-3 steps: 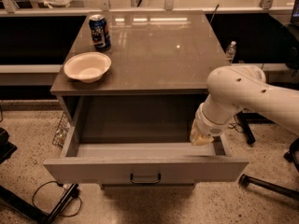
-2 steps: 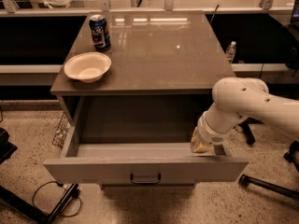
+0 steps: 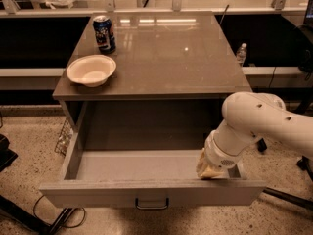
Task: Open top drawer
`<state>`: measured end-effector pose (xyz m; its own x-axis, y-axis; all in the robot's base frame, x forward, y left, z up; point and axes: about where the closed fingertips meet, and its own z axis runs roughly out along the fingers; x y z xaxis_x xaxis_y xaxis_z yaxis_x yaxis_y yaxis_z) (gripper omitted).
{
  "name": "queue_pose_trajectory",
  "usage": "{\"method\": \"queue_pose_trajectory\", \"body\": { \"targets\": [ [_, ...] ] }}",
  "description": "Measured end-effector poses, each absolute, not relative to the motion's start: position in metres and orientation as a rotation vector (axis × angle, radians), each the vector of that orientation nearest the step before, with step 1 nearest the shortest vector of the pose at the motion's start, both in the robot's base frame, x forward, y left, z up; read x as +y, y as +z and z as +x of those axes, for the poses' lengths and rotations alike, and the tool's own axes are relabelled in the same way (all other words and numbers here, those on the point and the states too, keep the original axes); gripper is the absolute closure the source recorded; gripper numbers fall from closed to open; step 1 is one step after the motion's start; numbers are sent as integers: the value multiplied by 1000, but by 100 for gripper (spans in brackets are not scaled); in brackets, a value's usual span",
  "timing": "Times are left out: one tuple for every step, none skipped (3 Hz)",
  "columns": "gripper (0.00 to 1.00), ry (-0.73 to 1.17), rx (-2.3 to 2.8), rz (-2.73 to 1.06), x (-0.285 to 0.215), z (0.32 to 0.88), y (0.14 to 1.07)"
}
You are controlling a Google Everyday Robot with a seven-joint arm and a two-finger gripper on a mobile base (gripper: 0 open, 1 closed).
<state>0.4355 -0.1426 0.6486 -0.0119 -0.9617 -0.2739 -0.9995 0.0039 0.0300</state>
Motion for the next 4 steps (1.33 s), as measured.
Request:
{"method": "queue_pose_trajectory", "body": {
  "targets": [
    [100, 346, 2106, -2105, -137, 413, 662],
    [74, 342, 2104, -2108, -137, 413, 663],
    [51, 340, 2104, -2109, -137, 412, 664],
    [28, 338, 2103, -2111, -137, 412, 664]
  ]
}}
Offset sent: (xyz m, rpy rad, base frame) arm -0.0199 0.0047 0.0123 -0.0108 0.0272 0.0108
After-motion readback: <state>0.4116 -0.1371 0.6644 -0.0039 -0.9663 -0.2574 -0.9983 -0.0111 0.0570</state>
